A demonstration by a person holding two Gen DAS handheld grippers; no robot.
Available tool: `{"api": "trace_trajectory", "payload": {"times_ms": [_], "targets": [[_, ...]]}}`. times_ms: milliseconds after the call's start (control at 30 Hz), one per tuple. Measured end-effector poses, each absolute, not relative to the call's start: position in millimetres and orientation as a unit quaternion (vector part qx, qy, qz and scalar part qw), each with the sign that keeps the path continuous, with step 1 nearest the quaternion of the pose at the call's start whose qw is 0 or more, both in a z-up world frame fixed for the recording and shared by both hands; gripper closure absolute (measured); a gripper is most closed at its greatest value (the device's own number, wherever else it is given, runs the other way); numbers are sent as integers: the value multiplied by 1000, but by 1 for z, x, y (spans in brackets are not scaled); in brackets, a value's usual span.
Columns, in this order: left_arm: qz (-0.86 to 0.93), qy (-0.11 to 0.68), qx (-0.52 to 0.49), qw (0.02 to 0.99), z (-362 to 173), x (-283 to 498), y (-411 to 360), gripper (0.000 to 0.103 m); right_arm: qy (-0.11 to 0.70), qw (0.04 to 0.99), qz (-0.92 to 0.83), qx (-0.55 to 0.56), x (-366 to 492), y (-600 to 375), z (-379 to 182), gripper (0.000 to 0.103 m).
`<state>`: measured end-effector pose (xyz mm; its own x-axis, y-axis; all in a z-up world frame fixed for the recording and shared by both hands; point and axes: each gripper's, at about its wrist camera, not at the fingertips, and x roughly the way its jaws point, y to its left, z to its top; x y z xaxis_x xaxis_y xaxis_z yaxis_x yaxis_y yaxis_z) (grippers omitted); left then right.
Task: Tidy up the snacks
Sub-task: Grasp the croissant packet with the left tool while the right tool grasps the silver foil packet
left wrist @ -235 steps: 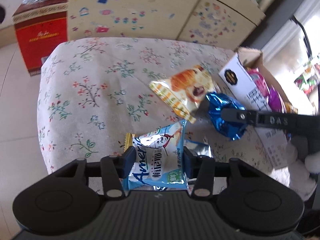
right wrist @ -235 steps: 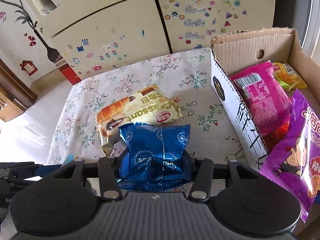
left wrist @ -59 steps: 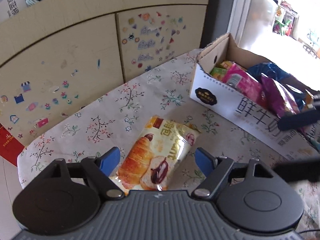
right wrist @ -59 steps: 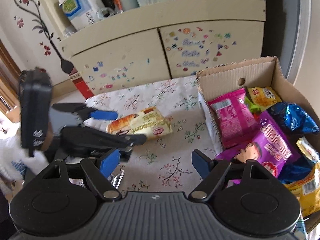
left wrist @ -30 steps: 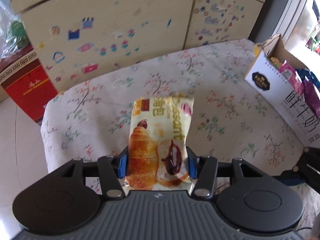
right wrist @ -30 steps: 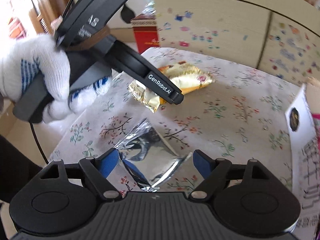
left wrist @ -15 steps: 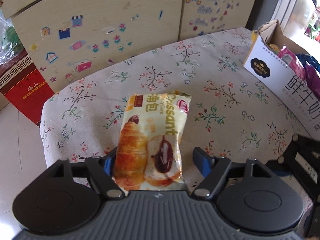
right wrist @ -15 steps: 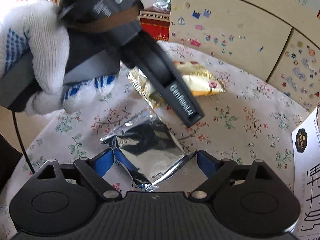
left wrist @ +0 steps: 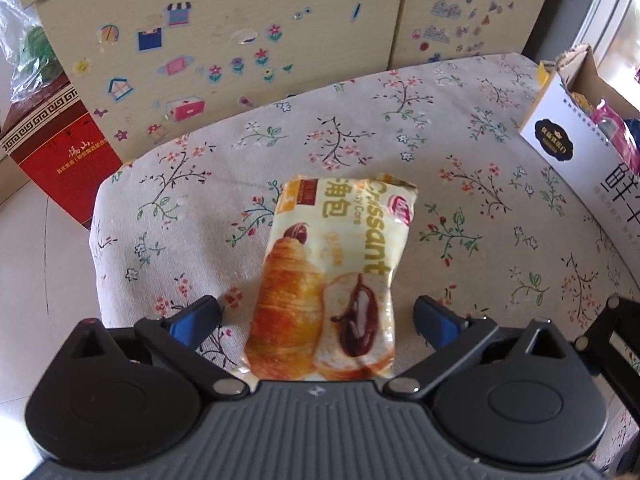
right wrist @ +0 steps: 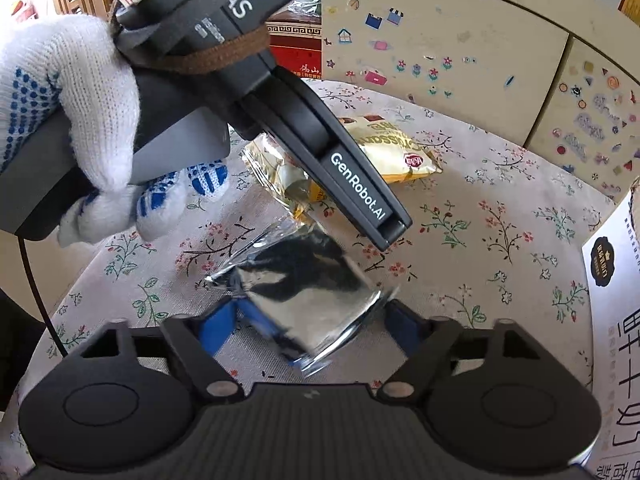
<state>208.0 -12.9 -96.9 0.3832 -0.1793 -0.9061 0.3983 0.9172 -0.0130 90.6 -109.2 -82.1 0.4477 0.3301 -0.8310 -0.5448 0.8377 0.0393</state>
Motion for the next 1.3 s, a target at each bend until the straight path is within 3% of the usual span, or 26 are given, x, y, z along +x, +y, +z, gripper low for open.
{"api": "trace_trajectory", "payload": {"times_ms": [100,500,600,767,867,1267,1300], "targets": [[-176,525,104,826,-97,207,-13,0,460,844,251,-111,92,-112,-80,36],[-173,516,119,831,-96,207,-17,0,485,845,212,-72,96,-143,-75,43],[-178,507,123,834,-95,205,-19,8,494,846,197,-49,99,-155,-77,43],[-191,505,106,835,-90,204,-23,36,494,852,170,-9,100,-170,-73,44],[-197,500,110,836,-87,202,-27,48,489,856,166,-3,100,-173,-68,44],[-164,494,104,847,-77,204,-19,51,481,861,165,-8,94,-175,-62,46],[-160,492,103,849,-75,204,-17,51,480,862,164,-9,93,-175,-61,52]]}}
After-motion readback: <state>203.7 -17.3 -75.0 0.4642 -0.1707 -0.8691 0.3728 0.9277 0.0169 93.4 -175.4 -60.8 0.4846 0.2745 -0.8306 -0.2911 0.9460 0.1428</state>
